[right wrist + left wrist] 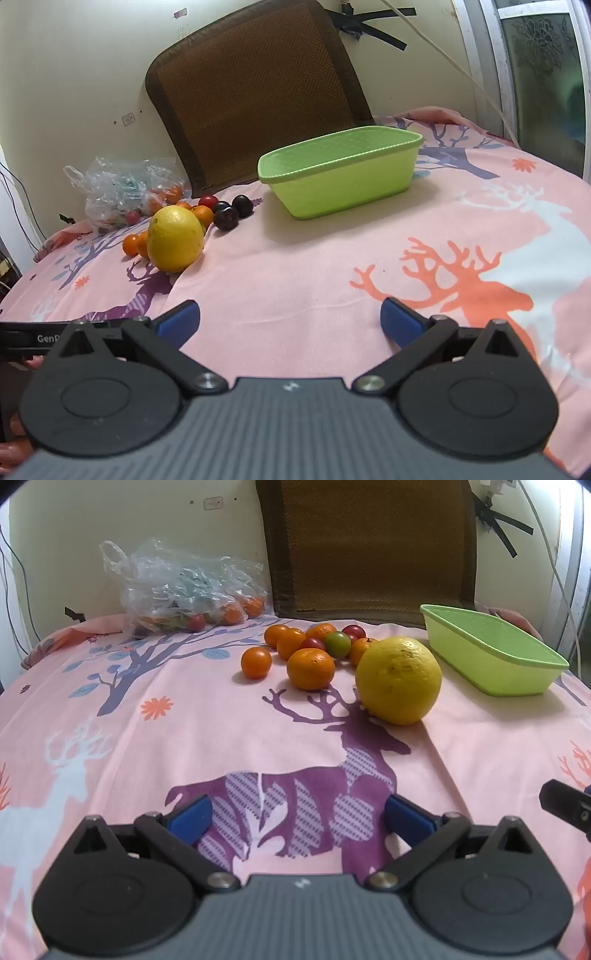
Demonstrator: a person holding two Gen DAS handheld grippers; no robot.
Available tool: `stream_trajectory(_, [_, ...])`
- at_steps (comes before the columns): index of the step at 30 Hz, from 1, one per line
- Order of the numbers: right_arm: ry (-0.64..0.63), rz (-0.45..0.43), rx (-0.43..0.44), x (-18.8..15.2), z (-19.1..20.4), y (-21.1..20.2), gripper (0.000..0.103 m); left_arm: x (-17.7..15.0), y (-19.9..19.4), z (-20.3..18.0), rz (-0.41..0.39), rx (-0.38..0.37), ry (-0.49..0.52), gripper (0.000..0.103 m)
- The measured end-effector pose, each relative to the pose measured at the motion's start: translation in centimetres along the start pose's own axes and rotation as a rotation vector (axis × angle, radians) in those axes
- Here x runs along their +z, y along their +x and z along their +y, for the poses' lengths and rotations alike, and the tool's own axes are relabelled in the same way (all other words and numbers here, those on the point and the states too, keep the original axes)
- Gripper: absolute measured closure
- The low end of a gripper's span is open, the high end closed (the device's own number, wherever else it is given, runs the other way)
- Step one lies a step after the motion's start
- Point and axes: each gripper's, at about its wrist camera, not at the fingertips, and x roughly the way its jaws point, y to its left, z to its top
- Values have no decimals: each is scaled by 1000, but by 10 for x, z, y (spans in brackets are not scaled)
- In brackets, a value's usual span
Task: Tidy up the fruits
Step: 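Move the right gripper to the large yellow grapefruit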
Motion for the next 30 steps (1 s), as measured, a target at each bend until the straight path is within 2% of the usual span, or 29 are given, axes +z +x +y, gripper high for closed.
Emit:
stream_trajectory(8, [16,-5,12,0,-3,-1,0,-9,-7,-6,-36,-17,19,0])
stream_trajectory(15, [4,-4,0,0,7,-1,0,-11,-14,9,-34,-67,42,0])
stream_trajectory(18, [-9,-5,-7,-1,3,-3,0,-9,-18,28,-90,-70,5,0])
stream_trajectory(20, [-24,-9,6,0,5,-1,1,-5,-20,41,-146,-43,-10,0])
stream_trajectory(22, [-66,-12,31,6,14,2,6,1,-22,50,-184,-11,-12,0])
stream_trajectory(24, [-122,-8,72,15,24,7,11,6,-22,60,-204,-16,-30,0])
stream_trajectory(25, [-152,-7,96,20,31,11,15,9,-23,65,-209,-37,-51,0])
stream_trajectory(27, [-197,-15,153,34,46,22,16,10,-26,73,-219,-75,-86,2])
stream_trajectory(30, [-201,4,215,54,62,49,16,11,-29,85,-216,-150,-121,6])
